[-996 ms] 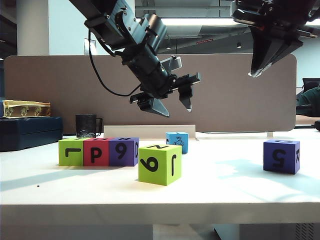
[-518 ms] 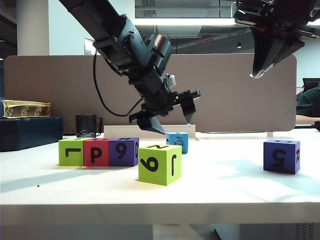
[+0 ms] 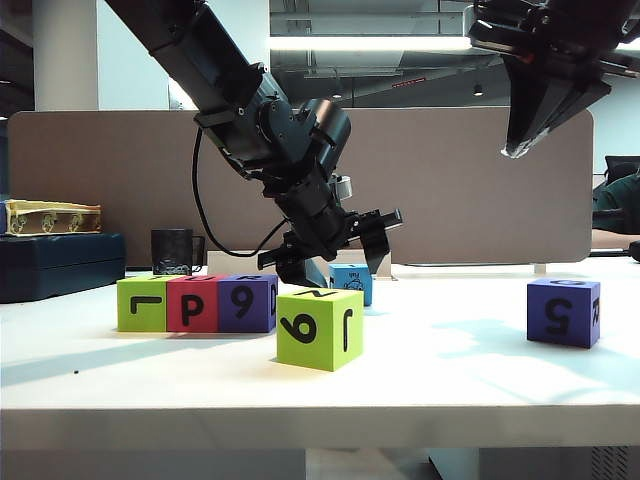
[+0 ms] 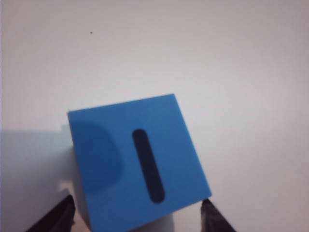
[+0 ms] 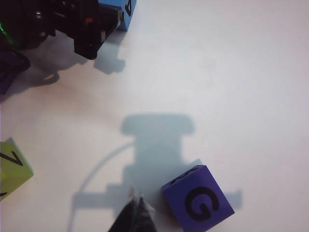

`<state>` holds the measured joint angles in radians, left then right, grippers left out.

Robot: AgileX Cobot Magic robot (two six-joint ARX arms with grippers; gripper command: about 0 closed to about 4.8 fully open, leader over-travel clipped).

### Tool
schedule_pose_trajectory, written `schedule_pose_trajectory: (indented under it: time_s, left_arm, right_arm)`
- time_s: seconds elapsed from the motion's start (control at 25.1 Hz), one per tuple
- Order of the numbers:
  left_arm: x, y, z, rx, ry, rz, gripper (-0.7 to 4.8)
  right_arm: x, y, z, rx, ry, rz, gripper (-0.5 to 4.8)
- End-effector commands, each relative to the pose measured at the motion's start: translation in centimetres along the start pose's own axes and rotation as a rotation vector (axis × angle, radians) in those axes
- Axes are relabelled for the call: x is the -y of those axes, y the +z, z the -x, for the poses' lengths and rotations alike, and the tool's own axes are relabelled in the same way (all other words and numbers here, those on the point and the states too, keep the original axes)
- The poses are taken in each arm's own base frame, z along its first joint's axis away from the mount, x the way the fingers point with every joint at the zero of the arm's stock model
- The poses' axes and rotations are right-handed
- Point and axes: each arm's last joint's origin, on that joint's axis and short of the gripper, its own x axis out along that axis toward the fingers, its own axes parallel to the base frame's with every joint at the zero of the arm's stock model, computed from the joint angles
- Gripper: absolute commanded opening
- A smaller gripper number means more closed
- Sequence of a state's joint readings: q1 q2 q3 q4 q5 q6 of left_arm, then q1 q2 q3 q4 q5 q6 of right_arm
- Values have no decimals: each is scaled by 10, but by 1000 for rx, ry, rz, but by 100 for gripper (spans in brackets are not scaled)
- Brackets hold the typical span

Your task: Select the appropriate blocks from the scattered letter blocks on the table and arrange them in a row to spell out "TURING".

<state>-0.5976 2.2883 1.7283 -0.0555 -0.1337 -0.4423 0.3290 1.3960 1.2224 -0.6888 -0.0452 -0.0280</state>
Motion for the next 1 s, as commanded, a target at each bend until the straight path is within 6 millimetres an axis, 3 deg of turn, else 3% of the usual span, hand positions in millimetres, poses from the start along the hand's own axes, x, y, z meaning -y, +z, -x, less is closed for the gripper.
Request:
schedule_pose_trajectory:
  time_s: [0.04,0.12,0.32,0.48,0.72,0.88,1.0]
  left_arm:
    - [2,5,2,28,-8,3,296]
    - [2,5,2,33,-10,4,263]
    - [2,5,2,28,-15,2,263]
    - [-1,17,13,27,-20,-100,283]
    - [-24,38,23,30,-34,-90,288]
    - [-28,39,23,-12,-158,-222,455]
    - [-26,40,23,-10,-185,-284,479]
  right_arm:
    - [0,2,3,19,-2,5,-1]
    - [0,2,3,18,-2,5,-1]
    - [0,2,3,17,-2,5,-1]
    - [0,1,3,9,-2,5,-1]
    - [0,2,3,14,-2,5,-1]
    - [0,1,3,11,-1,5,-1]
    - [0,2,3,19,-2,5,-1]
